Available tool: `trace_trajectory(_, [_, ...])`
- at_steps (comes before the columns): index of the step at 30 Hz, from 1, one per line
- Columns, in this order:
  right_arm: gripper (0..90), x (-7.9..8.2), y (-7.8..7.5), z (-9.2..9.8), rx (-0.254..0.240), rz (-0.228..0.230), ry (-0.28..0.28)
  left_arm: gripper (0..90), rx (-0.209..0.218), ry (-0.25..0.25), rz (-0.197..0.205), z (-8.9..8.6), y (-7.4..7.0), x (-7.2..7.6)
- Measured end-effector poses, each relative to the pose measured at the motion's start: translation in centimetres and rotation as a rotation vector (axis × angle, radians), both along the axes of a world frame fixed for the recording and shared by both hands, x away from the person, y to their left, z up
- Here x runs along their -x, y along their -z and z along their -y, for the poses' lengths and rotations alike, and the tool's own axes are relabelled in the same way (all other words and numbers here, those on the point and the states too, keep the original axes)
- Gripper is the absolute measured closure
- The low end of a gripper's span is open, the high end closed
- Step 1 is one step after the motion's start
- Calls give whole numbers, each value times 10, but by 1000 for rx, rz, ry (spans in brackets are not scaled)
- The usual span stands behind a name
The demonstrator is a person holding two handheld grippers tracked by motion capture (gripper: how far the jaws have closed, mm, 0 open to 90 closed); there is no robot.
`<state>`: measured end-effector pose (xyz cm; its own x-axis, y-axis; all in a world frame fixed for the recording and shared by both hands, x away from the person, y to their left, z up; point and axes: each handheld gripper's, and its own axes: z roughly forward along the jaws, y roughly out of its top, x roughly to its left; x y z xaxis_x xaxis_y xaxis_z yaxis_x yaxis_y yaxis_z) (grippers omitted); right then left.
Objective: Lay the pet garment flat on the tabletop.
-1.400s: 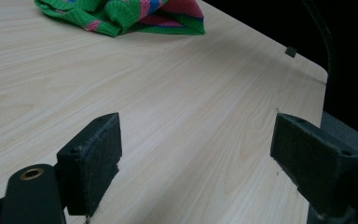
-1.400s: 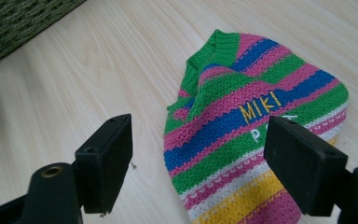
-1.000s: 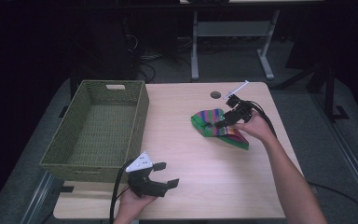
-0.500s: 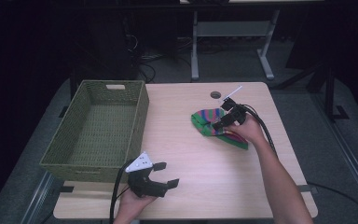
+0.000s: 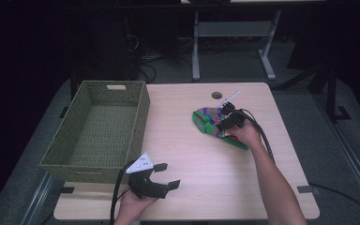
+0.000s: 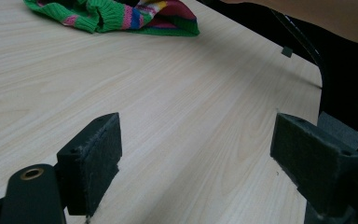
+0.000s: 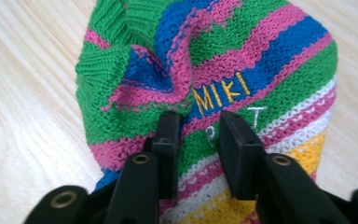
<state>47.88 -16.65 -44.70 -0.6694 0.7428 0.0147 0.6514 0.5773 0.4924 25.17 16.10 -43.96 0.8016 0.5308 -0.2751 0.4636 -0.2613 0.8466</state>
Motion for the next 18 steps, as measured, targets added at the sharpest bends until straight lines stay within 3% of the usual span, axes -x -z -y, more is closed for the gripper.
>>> trace_trajectory(7, [829,3,-1,1,3,22,-1,163,-13,6,0,1,0,0])
trace_trajectory(18, [848,8,-10,0,-7,26,-39,163,-12,3,-3,1,1,-1])
